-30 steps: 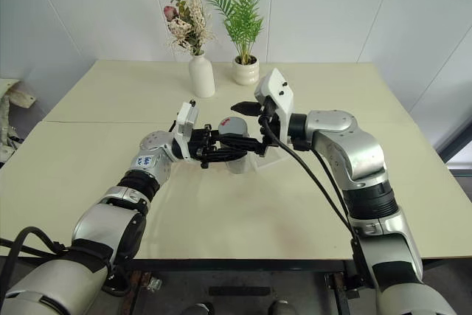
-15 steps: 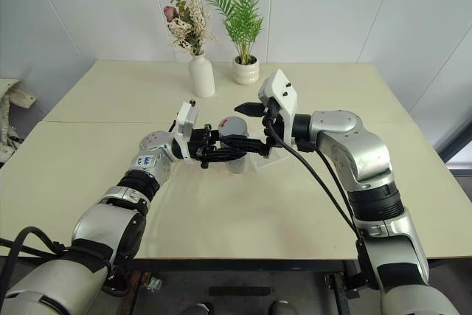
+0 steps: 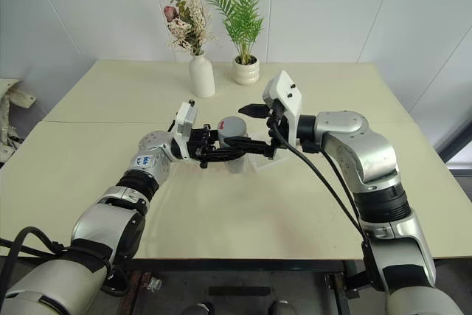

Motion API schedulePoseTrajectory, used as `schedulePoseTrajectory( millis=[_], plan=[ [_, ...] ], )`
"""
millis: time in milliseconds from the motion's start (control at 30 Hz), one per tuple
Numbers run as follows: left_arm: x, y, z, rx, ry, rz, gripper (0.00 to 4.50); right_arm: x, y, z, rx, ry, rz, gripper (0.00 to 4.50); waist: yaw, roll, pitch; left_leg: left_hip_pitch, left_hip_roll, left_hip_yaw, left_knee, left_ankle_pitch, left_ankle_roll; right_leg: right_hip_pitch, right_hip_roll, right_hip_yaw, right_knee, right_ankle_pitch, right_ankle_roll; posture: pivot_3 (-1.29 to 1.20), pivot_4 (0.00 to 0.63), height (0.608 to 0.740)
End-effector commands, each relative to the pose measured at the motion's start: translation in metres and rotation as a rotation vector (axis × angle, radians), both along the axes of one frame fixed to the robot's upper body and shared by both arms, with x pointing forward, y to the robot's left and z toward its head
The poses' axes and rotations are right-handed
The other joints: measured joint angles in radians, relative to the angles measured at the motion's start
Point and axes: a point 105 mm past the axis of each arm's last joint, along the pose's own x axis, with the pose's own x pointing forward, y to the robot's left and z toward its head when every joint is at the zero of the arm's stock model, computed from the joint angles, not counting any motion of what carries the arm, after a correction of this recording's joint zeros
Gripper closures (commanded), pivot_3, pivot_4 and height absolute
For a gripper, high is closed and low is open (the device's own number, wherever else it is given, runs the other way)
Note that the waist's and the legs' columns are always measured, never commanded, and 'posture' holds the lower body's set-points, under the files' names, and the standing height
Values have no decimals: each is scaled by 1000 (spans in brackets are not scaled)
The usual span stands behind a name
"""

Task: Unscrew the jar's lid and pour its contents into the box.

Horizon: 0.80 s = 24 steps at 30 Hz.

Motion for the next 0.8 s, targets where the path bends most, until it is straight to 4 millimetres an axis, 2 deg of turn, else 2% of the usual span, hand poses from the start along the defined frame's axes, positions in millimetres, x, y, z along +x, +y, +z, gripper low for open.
schedulePoseTrajectory(
  millis=[33,800],
  plan=[
    [-11,3,8,5,-62,-103,2322,3,-17,13,20,-46,-67,63,0,0,0,0,0,0,0,0,0,0,0,0,0,0,0,0,150,740],
    [-11,6,7,10,-60,-100,2322,6,-30,15,8,-59,-114,63,0,0,0,0,0,0,0,0,0,0,0,0,0,0,0,0,150,740]
  ],
)
